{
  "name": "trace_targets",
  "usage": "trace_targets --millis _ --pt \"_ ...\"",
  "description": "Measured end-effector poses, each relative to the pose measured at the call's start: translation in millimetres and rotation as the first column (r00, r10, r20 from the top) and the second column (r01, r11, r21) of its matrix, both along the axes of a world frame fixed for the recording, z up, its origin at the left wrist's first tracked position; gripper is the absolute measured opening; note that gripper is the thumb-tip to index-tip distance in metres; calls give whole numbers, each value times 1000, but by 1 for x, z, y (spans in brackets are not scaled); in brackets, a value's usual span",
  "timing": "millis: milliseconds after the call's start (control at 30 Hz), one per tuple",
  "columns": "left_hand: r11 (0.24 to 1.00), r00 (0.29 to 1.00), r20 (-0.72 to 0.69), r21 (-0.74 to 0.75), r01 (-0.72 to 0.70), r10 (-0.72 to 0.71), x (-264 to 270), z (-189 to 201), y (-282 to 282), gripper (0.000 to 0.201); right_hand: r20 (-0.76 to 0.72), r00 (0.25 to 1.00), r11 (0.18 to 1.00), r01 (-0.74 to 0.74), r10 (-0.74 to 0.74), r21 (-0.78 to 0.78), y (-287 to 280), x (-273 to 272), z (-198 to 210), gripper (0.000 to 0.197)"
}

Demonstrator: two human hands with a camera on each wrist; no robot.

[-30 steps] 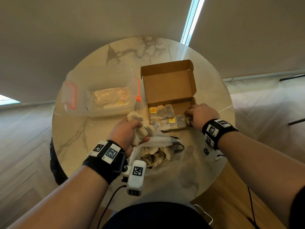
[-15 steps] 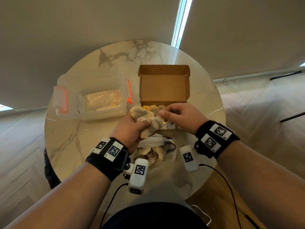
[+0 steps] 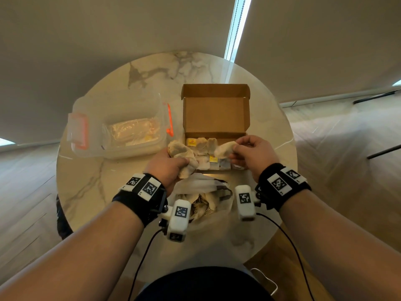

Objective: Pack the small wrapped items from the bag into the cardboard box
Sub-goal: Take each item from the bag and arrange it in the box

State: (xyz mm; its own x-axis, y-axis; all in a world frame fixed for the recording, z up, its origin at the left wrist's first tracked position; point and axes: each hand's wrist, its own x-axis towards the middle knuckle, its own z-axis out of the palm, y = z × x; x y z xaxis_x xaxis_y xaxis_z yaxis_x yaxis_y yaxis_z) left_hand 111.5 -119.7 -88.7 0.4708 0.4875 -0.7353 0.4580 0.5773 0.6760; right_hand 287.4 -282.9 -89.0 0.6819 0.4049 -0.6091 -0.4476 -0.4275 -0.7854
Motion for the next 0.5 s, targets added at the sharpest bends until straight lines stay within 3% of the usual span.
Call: trace_targets --millis 100,200,300,500 --pt "986 991 -111 133 96 -81 2 -21 6 49 292 927 943 -146 236 -299 3 9 -17 6" --pt "961 968 -185 186 206 -171 2 -29 9 44 381 807 852 -264 451 -452 16 17 -26 11" --pt "934 943 -236 215 285 -233 3 -16 3 24 410 767 829 -273 494 -489 32 19 -35 17" --pt "917 921 -245 189 352 -304 0 -22 5 29 493 697 816 -235 520 -528 38 15 -45 29"
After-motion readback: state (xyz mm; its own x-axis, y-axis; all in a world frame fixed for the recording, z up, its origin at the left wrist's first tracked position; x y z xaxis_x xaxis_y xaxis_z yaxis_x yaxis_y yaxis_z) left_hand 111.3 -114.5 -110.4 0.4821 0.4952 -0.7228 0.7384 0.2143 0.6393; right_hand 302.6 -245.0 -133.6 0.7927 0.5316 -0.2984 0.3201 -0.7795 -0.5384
